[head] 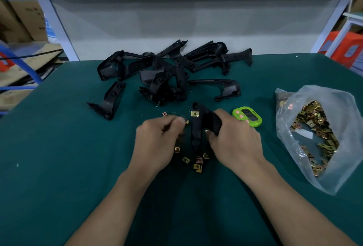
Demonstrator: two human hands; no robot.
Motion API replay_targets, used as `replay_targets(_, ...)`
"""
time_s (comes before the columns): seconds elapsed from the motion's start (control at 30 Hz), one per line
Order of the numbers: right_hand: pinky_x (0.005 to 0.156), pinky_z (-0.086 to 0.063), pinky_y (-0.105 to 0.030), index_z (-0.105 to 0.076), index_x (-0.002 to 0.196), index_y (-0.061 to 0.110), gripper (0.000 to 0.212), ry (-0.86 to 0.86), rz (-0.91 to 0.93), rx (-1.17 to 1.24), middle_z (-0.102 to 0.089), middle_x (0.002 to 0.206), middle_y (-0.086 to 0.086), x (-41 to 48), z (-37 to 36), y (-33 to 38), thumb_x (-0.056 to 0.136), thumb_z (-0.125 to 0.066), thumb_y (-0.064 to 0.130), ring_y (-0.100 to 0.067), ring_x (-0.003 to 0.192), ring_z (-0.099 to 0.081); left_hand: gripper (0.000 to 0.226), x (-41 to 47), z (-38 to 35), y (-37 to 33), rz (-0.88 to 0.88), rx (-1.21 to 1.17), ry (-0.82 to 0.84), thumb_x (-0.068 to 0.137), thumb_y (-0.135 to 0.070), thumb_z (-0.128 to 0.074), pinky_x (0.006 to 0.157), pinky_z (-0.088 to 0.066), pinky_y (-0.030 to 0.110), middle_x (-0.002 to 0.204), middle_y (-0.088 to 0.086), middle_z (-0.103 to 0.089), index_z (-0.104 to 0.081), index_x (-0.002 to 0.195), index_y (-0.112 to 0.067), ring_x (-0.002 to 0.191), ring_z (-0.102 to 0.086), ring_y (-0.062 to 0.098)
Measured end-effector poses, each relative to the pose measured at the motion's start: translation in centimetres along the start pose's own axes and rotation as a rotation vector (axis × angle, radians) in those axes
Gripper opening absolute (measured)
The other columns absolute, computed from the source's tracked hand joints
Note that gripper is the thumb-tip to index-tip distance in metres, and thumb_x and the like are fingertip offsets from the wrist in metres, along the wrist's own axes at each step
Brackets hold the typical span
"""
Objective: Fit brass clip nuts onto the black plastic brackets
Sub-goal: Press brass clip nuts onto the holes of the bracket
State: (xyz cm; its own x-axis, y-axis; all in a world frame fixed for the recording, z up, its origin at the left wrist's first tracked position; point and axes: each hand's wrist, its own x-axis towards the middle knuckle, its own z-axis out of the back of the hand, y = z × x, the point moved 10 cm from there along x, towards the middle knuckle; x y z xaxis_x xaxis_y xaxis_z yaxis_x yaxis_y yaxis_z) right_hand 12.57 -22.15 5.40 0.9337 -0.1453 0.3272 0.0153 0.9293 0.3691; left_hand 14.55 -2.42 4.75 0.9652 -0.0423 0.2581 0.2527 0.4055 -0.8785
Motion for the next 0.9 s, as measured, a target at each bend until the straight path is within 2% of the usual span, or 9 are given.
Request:
replay_targets(0.1,0.060,-0.035,-0.035,-0.051,0.098,0.031,0.019,-0.021,-0.085,-0.026,-0.045,0.068,0.010,0.6,0.3,-1.7,0.088,-0.064,0.040,-0.032,0.068,-0.049,0.031,0.7,1.8,1.4,0.061,0.144,-0.001,0.086,-0.019,-0.072,0.062,-0.043,0.002,0.071,-0.028,-0.071,-0.078,0.080,-0.049,0.070,-0.066,-0.007)
replay_targets(0.23,0.062,-0.038,-0.035,-0.053,0.095,0.031,0.018,-0.016,-0.141,0.011,-0.046,0.071,0.013,1.0,0.3,-3.1,0.085,-0.066,0.040,-0.030,0.070,-0.050,0.025,-0.1,-0.6,2.2,0.053,0.294,0.295,0.081,-0.018,-0.077,0.066,-0.042,0.001,0.077,-0.030,-0.069,-0.080,0.086,-0.042,0.076,-0.063,-0.008)
replay_targets(0.33,0.061,-0.037,-0.035,-0.054,0.092,0.030,0.018,-0.014,-0.155,0.032,-0.050,0.073,0.012,1.0,0.3,-3.4,0.084,-0.067,0.039,-0.030,0.070,-0.052,0.023,-0.2,-1.5,1.8,0.013,0.348,0.383,0.079,-0.022,-0.081,0.069,-0.042,0.004,0.085,-0.027,-0.068,-0.080,0.083,-0.045,0.082,-0.061,-0.005)
replay_targets(0.5,0.060,-0.038,-0.034,-0.054,0.091,0.030,0.017,-0.011,-0.165,0.033,-0.049,0.071,0.014,0.8,0.4,-3.2,0.083,-0.067,0.039,-0.028,0.067,-0.051,0.013,-0.4,-1.8,1.6,-0.019,0.420,0.421,0.089,-0.026,-0.077,0.076,-0.047,0.011,0.090,-0.022,-0.067,-0.081,0.091,-0.039,0.086,-0.061,-0.002)
replay_targets(0.6,0.059,-0.038,-0.034,-0.054,0.090,0.030,0.016,0.000,-0.163,0.035,-0.051,0.071,0.013,0.8,0.3,-3.1,0.083,-0.066,0.038,-0.025,0.064,-0.050,0.017,-1.1,-2.1,0.9,-0.041,0.483,0.297,0.098,-0.030,-0.065,0.076,-0.050,0.022,0.088,-0.015,-0.068,-0.078,0.088,-0.029,0.082,-0.062,0.005)
replay_targets(0.67,0.057,-0.037,-0.033,-0.054,0.090,0.031,0.016,0.001,-0.157,0.039,-0.050,0.070,0.014,0.8,0.3,-3.1,0.083,-0.066,0.038,-0.023,0.061,-0.048,0.024,-1.4,-1.7,0.9,0.053,0.327,0.175,0.100,-0.028,-0.060,0.061,-0.048,0.019,0.073,-0.008,-0.070,-0.075,0.081,-0.023,0.067,-0.063,0.008)
replay_targets(0.73,0.057,-0.035,-0.033,-0.054,0.090,0.031,0.016,-0.002,-0.152,0.047,-0.050,0.069,0.014,0.8,0.3,-3.1,0.082,-0.067,0.038,-0.022,0.060,-0.047,0.028,-1.6,-1.6,1.6,0.241,-0.074,0.092,0.101,-0.021,-0.055,0.053,-0.049,0.020,0.067,-0.001,-0.072,-0.074,0.082,-0.014,0.055,-0.066,0.010)
replay_targets(0.8,0.059,-0.036,-0.033,-0.053,0.089,0.031,0.018,0.003,-0.148,0.041,-0.051,0.069,0.012,0.8,0.2,-3.0,0.081,-0.067,0.038,-0.026,0.063,-0.049,0.027,-1.7,-2.1,2.1,0.381,-0.429,0.071,0.102,-0.015,-0.054,0.052,-0.053,0.024,0.069,0.007,-0.073,-0.073,0.085,-0.007,0.057,-0.067,0.016)
replay_targets(0.9,0.061,-0.038,-0.034,-0.052,0.090,0.031,0.021,0.016,-0.132,0.027,-0.056,0.071,0.008,0.7,-0.1,-2.7,0.081,-0.067,0.041,-0.031,0.068,-0.053,0.018,-1.7,-2.9,2.4,0.452,-0.686,0.107,0.099,-0.009,-0.061,0.058,-0.056,0.021,0.078,0.012,-0.074,-0.073,0.086,-0.007,0.065,-0.070,0.015)
